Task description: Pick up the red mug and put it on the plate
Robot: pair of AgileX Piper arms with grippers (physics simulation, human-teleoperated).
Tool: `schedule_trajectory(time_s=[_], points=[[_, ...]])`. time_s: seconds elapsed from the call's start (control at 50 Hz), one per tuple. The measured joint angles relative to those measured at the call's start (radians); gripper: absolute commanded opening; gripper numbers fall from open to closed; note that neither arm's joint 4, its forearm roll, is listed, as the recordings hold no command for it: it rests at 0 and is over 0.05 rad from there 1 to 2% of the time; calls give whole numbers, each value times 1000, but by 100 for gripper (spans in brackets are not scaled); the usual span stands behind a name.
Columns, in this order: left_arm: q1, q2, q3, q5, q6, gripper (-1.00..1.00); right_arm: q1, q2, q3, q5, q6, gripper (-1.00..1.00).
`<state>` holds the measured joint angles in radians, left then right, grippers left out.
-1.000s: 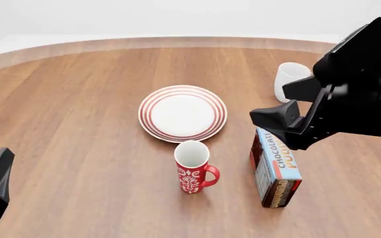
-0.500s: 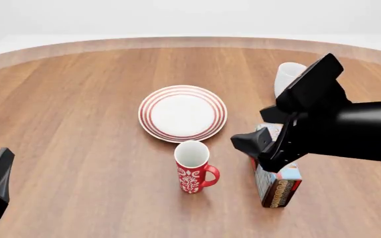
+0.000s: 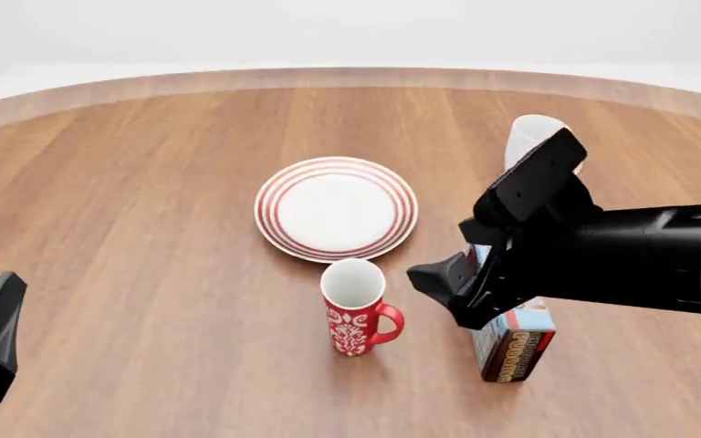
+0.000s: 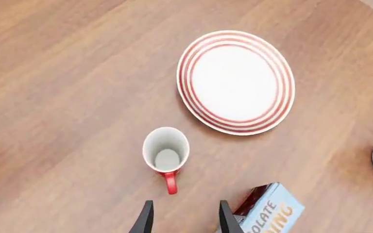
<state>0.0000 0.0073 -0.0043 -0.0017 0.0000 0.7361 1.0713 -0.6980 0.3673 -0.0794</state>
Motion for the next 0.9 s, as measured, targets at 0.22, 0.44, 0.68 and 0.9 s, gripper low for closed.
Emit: schedule_trajectory(time_s=[0.22,0.44,0.68,0.9], points=[[0,0,0,0,0,100,-12,51,23,-42,3,100],[0,0,0,0,0,100,-3,91,35,-75,18,100],[0,0,0,0,0,100,10,122,44,-109,35,100],[0,0,0,0,0,100,24,151,58,-145,54,100]])
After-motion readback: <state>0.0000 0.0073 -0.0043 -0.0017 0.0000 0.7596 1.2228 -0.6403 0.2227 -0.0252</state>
